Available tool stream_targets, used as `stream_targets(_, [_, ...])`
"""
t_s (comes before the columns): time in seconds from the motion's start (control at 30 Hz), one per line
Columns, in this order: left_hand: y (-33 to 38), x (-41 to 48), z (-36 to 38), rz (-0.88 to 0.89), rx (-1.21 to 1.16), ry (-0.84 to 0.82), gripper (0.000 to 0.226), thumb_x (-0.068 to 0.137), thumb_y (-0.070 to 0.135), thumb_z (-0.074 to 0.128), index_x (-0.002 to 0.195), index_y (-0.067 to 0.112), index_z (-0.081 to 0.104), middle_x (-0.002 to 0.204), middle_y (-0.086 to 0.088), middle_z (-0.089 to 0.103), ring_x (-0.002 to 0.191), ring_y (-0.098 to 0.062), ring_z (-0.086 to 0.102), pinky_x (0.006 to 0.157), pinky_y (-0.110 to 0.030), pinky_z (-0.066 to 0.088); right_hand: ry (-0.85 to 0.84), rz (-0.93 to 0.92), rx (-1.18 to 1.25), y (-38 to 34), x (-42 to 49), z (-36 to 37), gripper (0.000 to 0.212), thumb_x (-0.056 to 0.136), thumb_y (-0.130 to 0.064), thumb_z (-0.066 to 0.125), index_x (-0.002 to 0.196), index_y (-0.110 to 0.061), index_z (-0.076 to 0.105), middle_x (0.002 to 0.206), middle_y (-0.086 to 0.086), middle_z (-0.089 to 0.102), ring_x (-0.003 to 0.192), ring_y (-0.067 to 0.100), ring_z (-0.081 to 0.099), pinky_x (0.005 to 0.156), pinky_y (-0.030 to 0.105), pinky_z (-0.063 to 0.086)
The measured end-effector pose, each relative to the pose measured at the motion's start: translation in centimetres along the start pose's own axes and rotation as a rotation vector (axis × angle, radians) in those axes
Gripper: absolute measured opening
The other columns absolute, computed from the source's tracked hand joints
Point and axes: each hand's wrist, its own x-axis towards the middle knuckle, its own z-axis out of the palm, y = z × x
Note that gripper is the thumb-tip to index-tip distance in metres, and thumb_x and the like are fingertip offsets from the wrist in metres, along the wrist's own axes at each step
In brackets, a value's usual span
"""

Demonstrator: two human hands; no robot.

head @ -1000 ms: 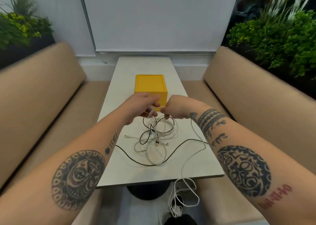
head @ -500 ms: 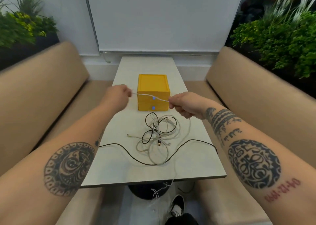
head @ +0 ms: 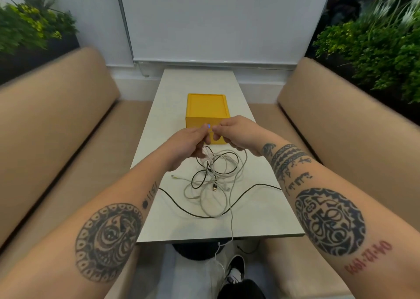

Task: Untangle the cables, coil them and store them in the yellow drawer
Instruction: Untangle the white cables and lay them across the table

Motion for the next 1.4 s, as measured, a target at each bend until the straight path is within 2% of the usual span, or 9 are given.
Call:
stream_targets(0.1, [-1.9, 0.4, -2.7, 0.000, 0.287, 0.171, 0.037, 0.098, 0.040, 0.053, 0.069, 0.019, 0.061, 0.062, -0.001, 0.040, 0.057, -0.018, 0.037, 0.057, -0.029, 0.037, -0.028, 0.066, 0.005, 1.8, 0.0, -0.7, 0.034, 0.100, -0.036, 0.056, 0.077, -0.016, 0.070, 0.066, 0.002, 0.046, 0.050, 0.014, 0.034, 0.044, 0.026, 0.028])
stream_targets(0.2, [-5.3, 0.8, -5.9, -0.048, 0.396, 0.360, 0.035, 0.097, 0.034, 0.055, 0.069, 0.015, 0.060, 0.061, -0.004, 0.043, 0.058, -0.022, 0.039, 0.056, -0.030, 0.031, -0.065, 0.169, -0.128, 4.5, -0.3, -1.1, 0.036, 0.100, -0.039, 0.053, 0.077, -0.017, 0.069, 0.065, 0.001, 0.048, 0.052, 0.016, 0.037, 0.046, 0.026, 0.031])
stream_targets(0.33, [-10.9, 0.2, -10.5, -0.243, 0.561, 0.488, 0.038, 0.097, 0.037, 0.053, 0.071, 0.012, 0.062, 0.065, -0.008, 0.055, 0.065, -0.028, 0.052, 0.066, -0.036, 0.046, -0.128, 0.287, -0.274, 7.6, -1.6, -1.4, 0.036, 0.100, -0.040, 0.052, 0.080, -0.016, 0.069, 0.068, 0.001, 0.050, 0.054, 0.017, 0.038, 0.047, 0.026, 0.032])
stream_targets(0.63, [-18.0, -2.2, -11.0, -0.372, 0.706, 0.409, 0.031, 0.100, 0.034, 0.049, 0.079, 0.020, 0.066, 0.086, -0.004, 0.065, 0.079, -0.027, 0.060, 0.073, -0.036, 0.046, -0.150, 0.291, -0.463, 9.4, -2.7, -0.4, 0.035, 0.100, -0.044, 0.051, 0.087, -0.020, 0.074, 0.083, -0.004, 0.062, 0.075, 0.010, 0.056, 0.062, 0.027, 0.039])
stream_targets(0.9, [-24.0, -4.4, -14.5, -0.574, 0.656, 0.545, 0.034, 0.100, 0.031, 0.045, 0.093, 0.007, 0.069, 0.091, -0.021, 0.067, 0.089, -0.037, 0.061, 0.079, -0.040, 0.047, -0.135, 0.391, -0.517, 10.9, -2.4, -2.1, 0.035, 0.098, -0.047, 0.051, 0.083, -0.024, 0.073, 0.082, -0.003, 0.062, 0.069, 0.014, 0.054, 0.066, 0.029, 0.047])
stream_targets(1.07, [-25.9, -3.8, -14.1, -0.644, 0.710, 0.561, 0.035, 0.104, 0.019, 0.038, 0.109, 0.002, 0.068, 0.112, -0.027, 0.065, 0.106, -0.041, 0.060, 0.089, -0.041, 0.046, -0.124, 0.357, -0.427, 10.0, -1.4, -0.9, 0.033, 0.097, -0.044, 0.054, 0.082, -0.022, 0.073, 0.078, -0.001, 0.059, 0.062, 0.014, 0.049, 0.056, 0.027, 0.039])
stream_targets(1.17, [-26.5, -2.8, -14.2, -0.705, 0.642, 0.638, 0.030, 0.099, 0.010, 0.045, 0.115, -0.006, 0.065, 0.118, -0.029, 0.063, 0.111, -0.045, 0.059, 0.091, -0.045, 0.048, -0.152, 0.352, -0.338, 9.5, -0.8, 0.4, 0.031, 0.095, -0.041, 0.058, 0.079, -0.019, 0.073, 0.073, 0.000, 0.056, 0.057, 0.016, 0.042, 0.050, 0.026, 0.034])
stream_targets(1.3, [-24.2, -1.2, -12.6, -0.533, 0.562, 0.706, 0.029, 0.101, 0.011, 0.042, 0.119, -0.003, 0.060, 0.126, -0.030, 0.057, 0.116, -0.047, 0.053, 0.097, -0.047, 0.043, -0.176, 0.349, -0.255, 8.8, 0.1, 2.0, 0.031, 0.095, -0.037, 0.058, 0.080, -0.015, 0.073, 0.067, 0.002, 0.053, 0.054, 0.018, 0.039, 0.049, 0.026, 0.032])
stream_targets(1.4, [-18.8, -0.8, -8.4, -0.172, 0.415, 0.546, 0.031, 0.104, 0.029, 0.048, 0.123, 0.013, 0.066, 0.131, -0.005, 0.061, 0.123, -0.026, 0.053, 0.100, -0.029, 0.037, -0.204, 0.346, -0.270, 8.3, 0.6, 2.9, 0.032, 0.097, -0.036, 0.056, 0.082, -0.014, 0.073, 0.069, 0.003, 0.054, 0.054, 0.019, 0.041, 0.048, 0.026, 0.033])
